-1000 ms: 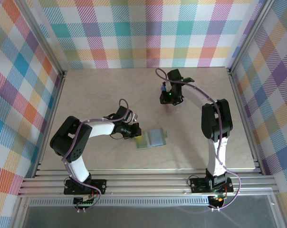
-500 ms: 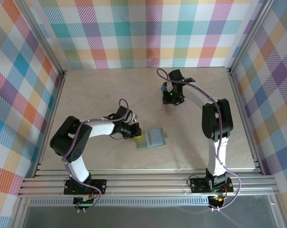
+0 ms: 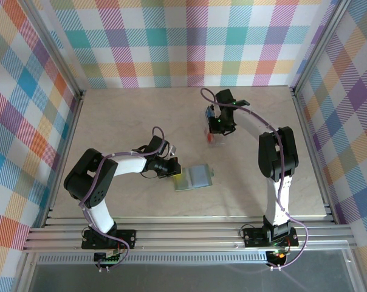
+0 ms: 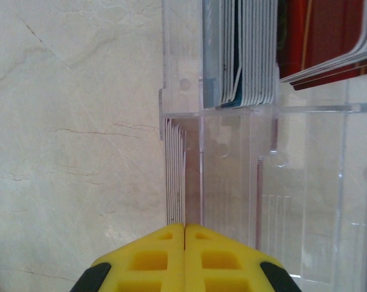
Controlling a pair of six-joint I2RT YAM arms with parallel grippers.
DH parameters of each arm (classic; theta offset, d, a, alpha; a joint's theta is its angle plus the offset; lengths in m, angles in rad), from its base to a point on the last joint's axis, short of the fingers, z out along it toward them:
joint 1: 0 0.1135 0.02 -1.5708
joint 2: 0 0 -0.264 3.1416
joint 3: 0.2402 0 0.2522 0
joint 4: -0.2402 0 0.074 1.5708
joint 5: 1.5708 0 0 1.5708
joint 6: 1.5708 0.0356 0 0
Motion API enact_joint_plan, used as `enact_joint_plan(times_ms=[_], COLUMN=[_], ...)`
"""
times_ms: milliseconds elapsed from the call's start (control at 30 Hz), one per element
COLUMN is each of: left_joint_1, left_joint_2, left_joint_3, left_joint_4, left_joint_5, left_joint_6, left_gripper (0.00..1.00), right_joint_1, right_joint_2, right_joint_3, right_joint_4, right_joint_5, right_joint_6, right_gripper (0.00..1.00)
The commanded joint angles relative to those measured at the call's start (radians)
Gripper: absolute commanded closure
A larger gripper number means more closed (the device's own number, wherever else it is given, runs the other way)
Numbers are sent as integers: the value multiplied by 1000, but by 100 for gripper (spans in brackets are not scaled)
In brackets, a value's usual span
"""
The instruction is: Put the credit cards into the card holder
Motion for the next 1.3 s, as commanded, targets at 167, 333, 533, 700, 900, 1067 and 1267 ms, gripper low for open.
enact_joint_plan(times_ms=[167,333,533,700,900,1067,1267], left_joint_1=[-13,-14,-13,-14,-13,-13,-13], left_joint_2=[12,16,13,15,18,17,13], left_joint_3=[-11,-10,-13,-13,-11,-10,-11], left_joint_4=[-54,-53,-52,-51,-51,-52,-49], left_joint_5=[-33,-34,-32,-27,-28,-26,-20], left_joint_6=[15,16,15,13,14,13,10], left_gripper=[100,100,100,100,100,100,100], right_joint_1=[-1,0,10,41,95,130,157], right_joint_2=[-99,-128,-130,-132,-145,-182,-183], right_joint_3=[-28,-40,-36,-23,-3,-1,31], right_joint_4=[-6,-3,-15,-31,-54,-55,-80], right_joint_5=[79,109,153,225,335,419,482], right_joint_6=[39,51,60,63,67,77,80], right_gripper=[100,100,100,100,100,100,100])
